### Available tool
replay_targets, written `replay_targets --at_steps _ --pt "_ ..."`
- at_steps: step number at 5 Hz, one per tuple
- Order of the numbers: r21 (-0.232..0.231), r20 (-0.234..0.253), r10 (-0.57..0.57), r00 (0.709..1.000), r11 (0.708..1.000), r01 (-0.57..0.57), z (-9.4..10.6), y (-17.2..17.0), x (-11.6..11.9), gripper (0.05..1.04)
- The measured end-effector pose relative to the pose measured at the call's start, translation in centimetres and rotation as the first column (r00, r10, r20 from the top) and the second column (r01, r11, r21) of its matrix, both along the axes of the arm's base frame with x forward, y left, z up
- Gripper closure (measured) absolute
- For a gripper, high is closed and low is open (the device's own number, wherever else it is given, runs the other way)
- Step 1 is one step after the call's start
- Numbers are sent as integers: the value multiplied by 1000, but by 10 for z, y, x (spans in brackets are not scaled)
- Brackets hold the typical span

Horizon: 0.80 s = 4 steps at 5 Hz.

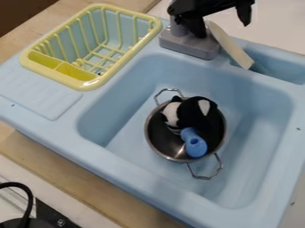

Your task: Move the knife and put in the left sink

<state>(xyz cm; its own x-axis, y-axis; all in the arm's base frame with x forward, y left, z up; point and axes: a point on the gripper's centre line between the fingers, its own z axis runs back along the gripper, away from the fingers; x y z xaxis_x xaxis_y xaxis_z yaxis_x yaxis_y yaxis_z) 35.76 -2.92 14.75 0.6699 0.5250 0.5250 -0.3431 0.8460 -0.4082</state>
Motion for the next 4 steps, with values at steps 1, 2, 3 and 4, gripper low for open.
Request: replay_targets --at_steps 1,2,3,4 --pt "-31 27 -16 1000 999 17 -1 -2 1 84" --pt "-38 28 -29 999 999 30 -3 -4 1 85" --pt "-49 10 -36 999 998 37 -6 -6 -1 85" --pt "-62 12 -55 998 997 55 -8 -8 -2 102"
